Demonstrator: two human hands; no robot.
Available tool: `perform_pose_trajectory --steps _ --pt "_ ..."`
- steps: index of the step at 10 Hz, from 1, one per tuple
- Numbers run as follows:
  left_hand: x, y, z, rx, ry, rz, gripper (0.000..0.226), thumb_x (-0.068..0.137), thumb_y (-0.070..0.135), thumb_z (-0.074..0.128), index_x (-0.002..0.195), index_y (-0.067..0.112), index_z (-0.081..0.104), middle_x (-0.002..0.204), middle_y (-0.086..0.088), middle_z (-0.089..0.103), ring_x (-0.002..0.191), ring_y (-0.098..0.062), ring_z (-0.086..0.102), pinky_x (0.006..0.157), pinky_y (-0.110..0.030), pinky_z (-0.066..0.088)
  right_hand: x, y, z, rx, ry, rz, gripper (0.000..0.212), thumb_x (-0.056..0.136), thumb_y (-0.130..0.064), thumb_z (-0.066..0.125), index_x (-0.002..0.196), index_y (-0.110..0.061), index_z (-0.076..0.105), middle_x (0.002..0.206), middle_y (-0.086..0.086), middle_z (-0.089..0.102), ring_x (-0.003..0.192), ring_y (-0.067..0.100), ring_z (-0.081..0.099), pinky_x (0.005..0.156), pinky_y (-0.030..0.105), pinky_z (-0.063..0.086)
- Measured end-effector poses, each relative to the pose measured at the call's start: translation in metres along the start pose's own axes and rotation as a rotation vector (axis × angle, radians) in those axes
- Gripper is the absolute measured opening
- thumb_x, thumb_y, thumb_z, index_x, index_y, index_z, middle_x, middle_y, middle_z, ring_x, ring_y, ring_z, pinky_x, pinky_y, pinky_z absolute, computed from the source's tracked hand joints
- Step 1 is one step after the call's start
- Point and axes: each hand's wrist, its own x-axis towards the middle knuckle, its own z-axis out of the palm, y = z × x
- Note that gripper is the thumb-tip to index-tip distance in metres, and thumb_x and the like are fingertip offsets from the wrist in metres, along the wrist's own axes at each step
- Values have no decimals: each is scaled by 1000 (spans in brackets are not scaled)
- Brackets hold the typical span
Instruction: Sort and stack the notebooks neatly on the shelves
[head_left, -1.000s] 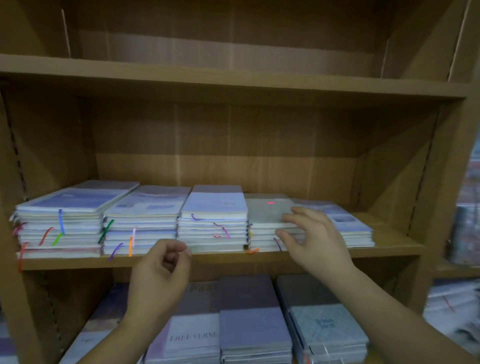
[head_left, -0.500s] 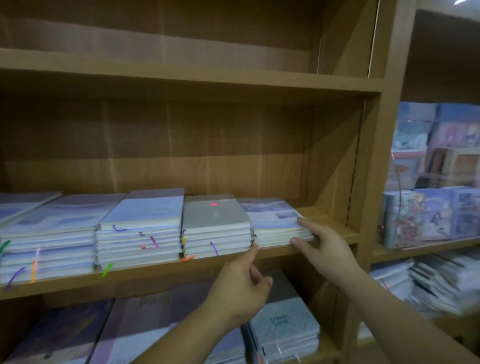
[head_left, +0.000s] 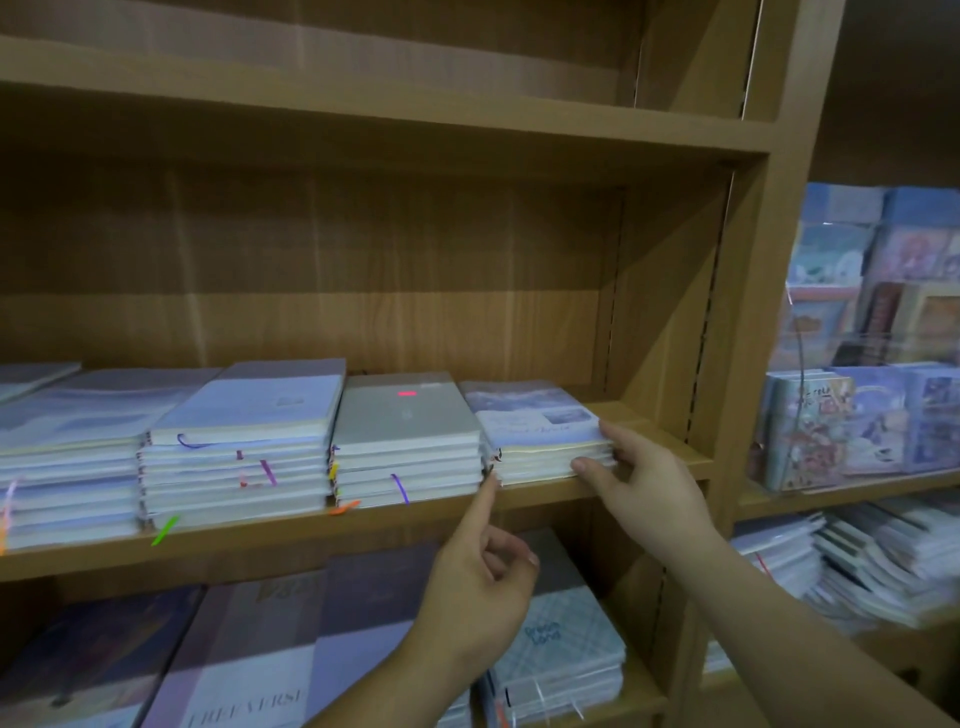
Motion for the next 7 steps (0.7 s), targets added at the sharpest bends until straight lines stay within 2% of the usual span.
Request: perform_pose_trajectory --steps 2,3,4,5,6,7 --pt "5 -2 -8 29 31 29 70 92 0 64 151 32 45 76 8 67 56 -1 46 60 -14 41 2 -4 -5 -108 -16 -16 63 87 -59 67 144 -39 50 133 -10 61 120 13 56 93 40 53" --pt "8 1 -9 15 50 28 68 93 2 64 153 26 43 79 2 69 60 0 49 64 -14 43 2 -3 -4 -98 -11 -8 64 85 -61 69 142 -42 51 131 -11 62 117 12 57 91 40 55" --pt "10 3 -6 -12 -7 3 79 93 4 67 159 27 29 81 -8 69 58 0 48 63 -15 42 2 -5 -4 -119 1 -5 65 83 -61 71 142 -41 52 129 -12 63 115 11 58 91 38 55" --pt "10 0 -3 -50 -22 -5 82 93 4 67 159 31 26 82 -7 71 59 -1 50 64 -16 43 -1 -6 0 -137 13 -23 64 84 -60 71 142 -42 51 129 -11 63 115 11 58 93 39 54" --pt "3 -2 -5 -13 -30 -5 76 94 1 64 156 32 32 78 4 70 59 0 50 65 -14 43 -6 -5 3 -128 18 -13 67 87 -56 69 147 -39 46 135 -10 61 121 14 56 98 40 52" --pt "0 -8 -18 115 -2 32 52 95 2 62 143 21 56 83 7 69 64 3 54 66 -12 44 -20 -5 9 24 80 -38 75 90 -46 71 155 -34 34 147 -7 50 133 16 48 107 40 46"
